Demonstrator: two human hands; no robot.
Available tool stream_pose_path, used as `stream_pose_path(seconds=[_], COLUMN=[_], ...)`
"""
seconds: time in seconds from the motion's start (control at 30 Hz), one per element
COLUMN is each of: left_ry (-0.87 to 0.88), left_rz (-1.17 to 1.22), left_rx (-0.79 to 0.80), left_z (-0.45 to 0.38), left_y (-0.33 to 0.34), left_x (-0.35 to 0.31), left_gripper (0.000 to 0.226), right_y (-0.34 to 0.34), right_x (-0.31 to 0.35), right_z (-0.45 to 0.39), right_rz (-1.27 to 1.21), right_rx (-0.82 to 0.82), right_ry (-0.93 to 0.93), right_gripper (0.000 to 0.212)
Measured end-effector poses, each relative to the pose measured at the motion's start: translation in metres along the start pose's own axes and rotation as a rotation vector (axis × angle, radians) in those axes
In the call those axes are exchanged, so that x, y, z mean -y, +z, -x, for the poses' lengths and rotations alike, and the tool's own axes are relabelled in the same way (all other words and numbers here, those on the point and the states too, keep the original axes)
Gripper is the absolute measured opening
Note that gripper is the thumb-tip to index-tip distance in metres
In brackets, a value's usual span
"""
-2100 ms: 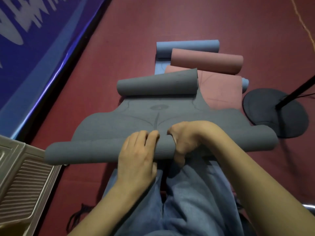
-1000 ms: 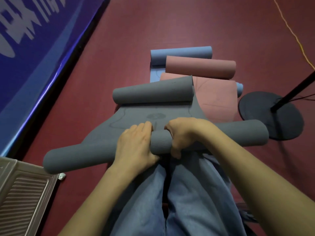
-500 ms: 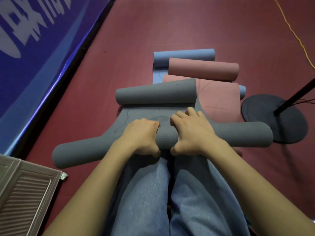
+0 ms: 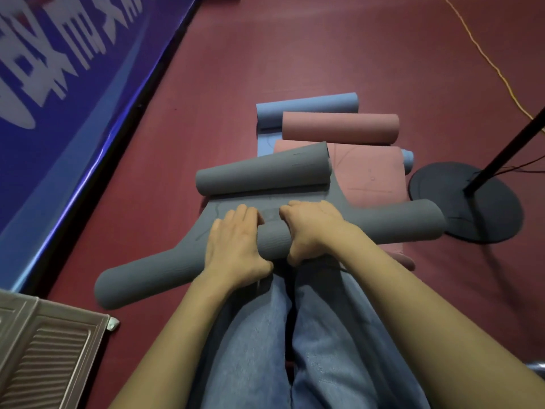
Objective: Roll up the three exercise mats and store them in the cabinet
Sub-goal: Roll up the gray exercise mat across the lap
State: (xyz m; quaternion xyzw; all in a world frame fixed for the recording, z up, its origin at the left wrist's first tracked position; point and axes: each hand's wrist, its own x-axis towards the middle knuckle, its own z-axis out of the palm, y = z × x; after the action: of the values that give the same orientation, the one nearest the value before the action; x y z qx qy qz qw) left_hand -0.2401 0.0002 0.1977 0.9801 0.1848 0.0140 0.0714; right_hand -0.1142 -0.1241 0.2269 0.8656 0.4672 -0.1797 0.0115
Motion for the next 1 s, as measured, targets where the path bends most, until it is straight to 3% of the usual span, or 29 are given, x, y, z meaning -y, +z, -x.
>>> stream_pose_path(seconds=[0.17,0.4,0.63,0.83,1.0], left_ry=[0.060,0.055,0.073,0.102,0.175], left_rz=[0.010,-0.151,-0.163,-0.161,-0.170], left_rx=[-0.093,0.044,0.084,0.060,-0.009], left_z=[0.006,0.001,-0.024,-0.015,0.026], left_y=[0.006,0.005,-0.004,-0.013,-0.024], left_x=[0.007,0.010,0.007,0.001,-0.008], left_gripper=[0.060,0.103,0.078,0.059,0.049], right_y=[-0.004,0.000,0.010,0.015,0.016], right_x=[-0.003,-0.002,-0.007,-0.001,0.010], right_z=[-0.006,-0.014,-0.010,0.008,0.052], right_rz=[-0.045,-0.052,-0.076,-0.038,-0.009], right_rx=[0.049,0.021,-0.113,-0.252,-0.273], right_ry=[0.005,0.006,-0.008,-0.066,-0.103], right_gripper=[0.061,0.066,0.077,0.054,0.051])
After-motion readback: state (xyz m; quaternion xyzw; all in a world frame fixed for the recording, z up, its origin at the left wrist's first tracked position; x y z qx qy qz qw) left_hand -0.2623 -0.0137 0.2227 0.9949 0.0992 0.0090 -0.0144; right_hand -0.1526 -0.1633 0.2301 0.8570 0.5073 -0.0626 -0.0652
